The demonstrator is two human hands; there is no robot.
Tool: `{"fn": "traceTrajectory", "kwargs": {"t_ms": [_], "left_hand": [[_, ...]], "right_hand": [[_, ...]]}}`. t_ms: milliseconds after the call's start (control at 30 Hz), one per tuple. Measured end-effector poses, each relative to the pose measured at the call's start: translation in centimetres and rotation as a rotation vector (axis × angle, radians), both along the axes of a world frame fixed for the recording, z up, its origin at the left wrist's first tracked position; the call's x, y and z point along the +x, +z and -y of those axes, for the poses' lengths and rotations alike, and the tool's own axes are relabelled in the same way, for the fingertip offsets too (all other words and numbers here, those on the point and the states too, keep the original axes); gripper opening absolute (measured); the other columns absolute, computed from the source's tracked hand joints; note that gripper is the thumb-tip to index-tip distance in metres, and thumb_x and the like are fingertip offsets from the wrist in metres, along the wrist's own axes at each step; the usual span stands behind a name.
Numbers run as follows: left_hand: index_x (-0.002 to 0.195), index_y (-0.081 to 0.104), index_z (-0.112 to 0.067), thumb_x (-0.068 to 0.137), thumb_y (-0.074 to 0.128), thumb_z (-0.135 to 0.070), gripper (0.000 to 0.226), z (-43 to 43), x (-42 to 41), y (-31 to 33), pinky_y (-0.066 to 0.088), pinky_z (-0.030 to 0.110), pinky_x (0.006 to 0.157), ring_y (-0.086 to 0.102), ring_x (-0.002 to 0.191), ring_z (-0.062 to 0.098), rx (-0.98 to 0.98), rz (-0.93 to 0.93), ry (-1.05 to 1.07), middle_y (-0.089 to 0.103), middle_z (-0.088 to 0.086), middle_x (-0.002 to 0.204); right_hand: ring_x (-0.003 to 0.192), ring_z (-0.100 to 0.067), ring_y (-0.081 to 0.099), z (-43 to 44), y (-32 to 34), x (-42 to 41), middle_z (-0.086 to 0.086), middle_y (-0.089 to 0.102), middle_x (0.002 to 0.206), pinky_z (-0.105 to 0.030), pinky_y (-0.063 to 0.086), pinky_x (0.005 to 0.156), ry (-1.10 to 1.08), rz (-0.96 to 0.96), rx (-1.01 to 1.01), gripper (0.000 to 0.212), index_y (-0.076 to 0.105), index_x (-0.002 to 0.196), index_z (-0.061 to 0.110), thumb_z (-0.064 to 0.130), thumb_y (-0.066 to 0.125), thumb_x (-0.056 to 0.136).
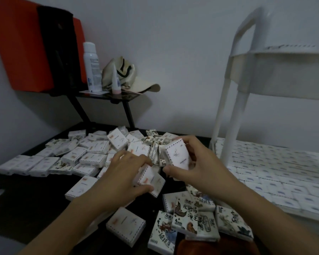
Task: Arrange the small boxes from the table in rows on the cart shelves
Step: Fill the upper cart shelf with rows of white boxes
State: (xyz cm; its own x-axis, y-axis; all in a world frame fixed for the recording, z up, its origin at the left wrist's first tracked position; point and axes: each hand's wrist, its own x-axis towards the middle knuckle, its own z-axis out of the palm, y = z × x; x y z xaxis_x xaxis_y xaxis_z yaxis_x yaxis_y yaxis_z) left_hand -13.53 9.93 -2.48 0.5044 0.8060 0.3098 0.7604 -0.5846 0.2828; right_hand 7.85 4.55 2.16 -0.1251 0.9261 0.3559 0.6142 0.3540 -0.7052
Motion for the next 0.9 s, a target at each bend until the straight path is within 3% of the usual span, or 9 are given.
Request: {"fn": "traceTrajectory", "kwargs": {"t_ms": [100,167,233,300,400,533,700,800,900], "left_hand": [[0.117,0.048,-0.051,0.084,0.071,-0.033,0.044,0.9,0.5,2.2,0.044,0.019,0.084,0.050,0.108,-0.008,-0.091,0.281,-0.152,0.053,-0.031,0.117],[0.118,0.050,-0.057,0.089,0.066,-0.020,0.050,1.8,1.2,4.4,0.051,0.019,0.082,0.054,0.110,-0.004,-0.115,0.419,-0.239,0.052,-0.034,0.121],[0.116,0.050,-0.062,0.093,0.058,-0.009,0.058,2.8,2.1,7.0,0.055,0.034,0.085,0.057,0.113,0.007,-0.140,0.521,-0.295,0.052,-0.032,0.126],[0.118,0.055,-0.056,0.094,0.052,0.000,0.061,3.6,3.2,9.8,0.054,0.056,0.075,0.061,0.099,0.038,-0.144,0.597,-0.360,0.057,-0.021,0.126],[0.112,0.062,-0.051,0.092,0.049,0.005,0.061,4.7,5.0,14.3,0.053,0.050,0.071,0.060,0.096,0.035,-0.097,0.671,-0.441,0.063,-0.017,0.116],[0.113,0.065,-0.043,0.082,0.048,-0.006,0.051,5.7,7.6,19.9,0.055,0.036,0.073,0.060,0.091,0.023,0.005,0.653,-0.526,0.064,-0.004,0.106],[0.122,0.062,-0.030,0.088,0.050,0.001,0.048,4.9,11.5,26.9,0.057,0.036,0.068,0.059,0.079,0.009,0.209,0.592,-0.523,0.061,-0.005,0.100],[0.125,0.058,-0.031,0.090,0.051,-0.004,0.044,3.8,14.1,30.8,0.057,0.035,0.076,0.062,0.089,0.020,0.365,0.546,-0.509,0.062,0.000,0.104],[0.129,0.052,-0.031,0.090,0.057,-0.012,0.044,1.8,17.1,33.4,0.056,0.031,0.080,0.062,0.093,0.014,0.428,0.451,-0.455,0.060,-0.006,0.106]], "right_hand": [[0.086,0.011,0.060,2.5,2.7,0.6,0.028,0.061,0.102,-0.011,0.049,0.067,-0.022,-0.030,0.094,0.060,0.047,0.117,0.049,0.069,0.062,0.063],[0.074,-0.001,0.067,3.9,4.9,1.1,0.022,0.065,0.097,-0.025,0.056,0.065,-0.025,-0.058,0.104,0.054,0.053,0.115,0.047,0.070,0.056,0.066],[0.063,-0.015,0.070,5.0,7.2,1.9,0.015,0.065,0.094,-0.041,0.060,0.061,0.025,-0.159,0.062,0.044,0.055,0.113,0.041,0.059,0.059,0.073],[0.061,-0.023,0.070,6.2,10.0,2.6,0.005,0.062,0.098,-0.042,0.060,0.054,0.076,-0.283,0.023,0.032,0.054,0.112,0.034,0.040,0.061,0.082],[0.065,-0.026,0.067,8.2,14.0,4.1,-0.008,0.060,0.100,-0.031,0.051,0.045,0.123,-0.333,0.070,0.039,0.052,0.118,0.029,0.032,0.060,0.080],[0.067,-0.020,0.068,9.6,18.2,7.4,-0.011,0.062,0.106,-0.027,0.050,0.047,0.057,-0.310,0.158,0.039,0.044,0.126,0.028,0.013,0.056,0.092],[0.073,-0.015,0.069,9.4,21.9,11.7,-0.007,0.063,0.108,-0.027,0.057,0.059,-0.098,-0.234,0.234,0.043,0.038,0.127,0.024,0.006,0.054,0.091],[0.080,-0.014,0.070,8.1,23.4,14.0,-0.006,0.066,0.104,-0.026,0.057,0.062,-0.198,-0.162,0.303,0.030,0.052,0.116,0.017,0.008,0.061,0.089],[0.082,-0.013,0.070,6.3,24.4,15.9,-0.002,0.070,0.098,-0.023,0.057,0.066,-0.296,-0.094,0.363,0.016,0.065,0.105,0.015,0.010,0.064,0.089]]}}
